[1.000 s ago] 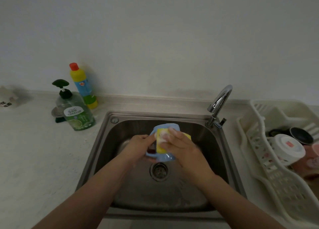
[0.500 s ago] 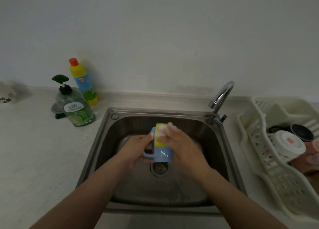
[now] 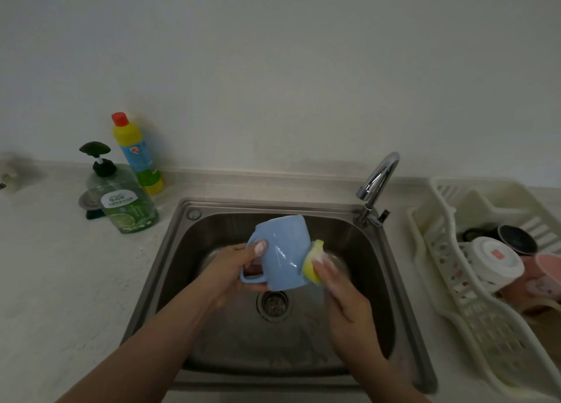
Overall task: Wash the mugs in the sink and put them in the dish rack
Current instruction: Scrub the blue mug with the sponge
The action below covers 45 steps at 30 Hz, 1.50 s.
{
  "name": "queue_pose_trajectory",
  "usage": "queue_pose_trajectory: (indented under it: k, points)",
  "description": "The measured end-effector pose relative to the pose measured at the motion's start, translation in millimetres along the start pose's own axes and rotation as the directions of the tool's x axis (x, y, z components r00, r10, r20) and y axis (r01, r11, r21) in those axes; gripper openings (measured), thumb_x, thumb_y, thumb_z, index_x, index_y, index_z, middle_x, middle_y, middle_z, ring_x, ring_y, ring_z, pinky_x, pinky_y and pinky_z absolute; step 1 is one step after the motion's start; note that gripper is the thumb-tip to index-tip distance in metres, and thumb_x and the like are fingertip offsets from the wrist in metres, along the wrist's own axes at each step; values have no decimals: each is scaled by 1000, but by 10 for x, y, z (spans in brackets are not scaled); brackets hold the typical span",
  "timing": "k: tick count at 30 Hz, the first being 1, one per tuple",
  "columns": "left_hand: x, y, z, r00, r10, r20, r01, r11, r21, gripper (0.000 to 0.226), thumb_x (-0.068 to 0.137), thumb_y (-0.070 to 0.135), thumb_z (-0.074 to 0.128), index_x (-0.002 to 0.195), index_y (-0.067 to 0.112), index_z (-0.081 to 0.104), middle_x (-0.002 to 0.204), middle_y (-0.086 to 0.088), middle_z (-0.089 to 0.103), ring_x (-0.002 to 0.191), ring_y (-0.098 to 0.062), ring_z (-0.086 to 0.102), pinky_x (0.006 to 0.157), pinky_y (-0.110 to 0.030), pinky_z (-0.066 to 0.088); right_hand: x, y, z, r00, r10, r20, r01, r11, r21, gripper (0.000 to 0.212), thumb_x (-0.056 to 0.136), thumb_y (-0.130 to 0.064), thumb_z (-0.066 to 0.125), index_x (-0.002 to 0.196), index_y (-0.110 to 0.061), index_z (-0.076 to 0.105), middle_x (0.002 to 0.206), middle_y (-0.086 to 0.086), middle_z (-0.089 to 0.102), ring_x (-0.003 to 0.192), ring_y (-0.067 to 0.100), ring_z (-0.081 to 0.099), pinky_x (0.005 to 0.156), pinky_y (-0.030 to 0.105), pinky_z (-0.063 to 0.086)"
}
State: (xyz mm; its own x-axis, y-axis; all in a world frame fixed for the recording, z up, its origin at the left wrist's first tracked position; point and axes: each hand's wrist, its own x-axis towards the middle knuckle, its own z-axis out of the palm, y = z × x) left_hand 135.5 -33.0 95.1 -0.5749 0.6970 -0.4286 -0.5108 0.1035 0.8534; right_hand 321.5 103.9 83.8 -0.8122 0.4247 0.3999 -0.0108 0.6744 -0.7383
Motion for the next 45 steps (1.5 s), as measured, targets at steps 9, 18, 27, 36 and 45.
queue_pose_trajectory:
  k: [9, 18, 27, 36, 45]
  points:
    - [30, 42, 13, 994, 41, 97, -38, 999, -31, 102, 44, 57, 91, 124, 4, 57, 116, -18, 69, 105, -32, 69, 72, -38, 60, 161, -52, -82, 999, -23, -31, 25, 998, 58, 42, 101, -17, 47, 133, -42, 53, 139, -11, 54, 131, 12, 49, 102, 28, 46]
    - [-5, -18, 232, 962, 256, -91, -225, 939, 258, 12, 84, 1, 69, 93, 9, 70, 83, 1, 75, 79, -13, 72, 65, -19, 56, 157, -40, -4, 1000, 19, -7, -19, 997, 69, 44, 101, -13, 44, 137, -38, 47, 139, -35, 43, 130, -6, 43, 101, 11, 40]
    - [28, -169, 154, 818, 554, 155, -505, 562, 656, 32, 70, 36, 79, 97, 20, 77, 135, 22, 56, 108, 4, 62, 86, -17, 54, 721, -115, -226, 995, 68, 66, -70, 997, 29, 41, 95, -4, 55, 127, -29, 56, 137, -21, 46, 135, 0, 39, 111, 16, 29]
    - [67, -352, 22, 805, 586, 91, -475, 545, 691, 39, 69, 48, 73, 100, 24, 77, 142, 14, 53, 112, 4, 61, 90, -22, 54, 698, -130, -252, 942, -7, 335, 122, 938, -325, 45, 87, -30, 42, 124, -18, 65, 136, 0, 55, 129, 10, 41, 109, 32, 31]
    - [146, -295, -27, 790, 612, 26, -472, 581, 663, 21, 63, 33, 84, 82, 31, 74, 135, 21, 53, 102, 4, 64, 81, -12, 52, 760, -83, -127, 956, -23, 293, 120, 940, -318, 40, 85, -12, 52, 121, -16, 67, 131, 5, 61, 127, 14, 49, 109, 37, 34]
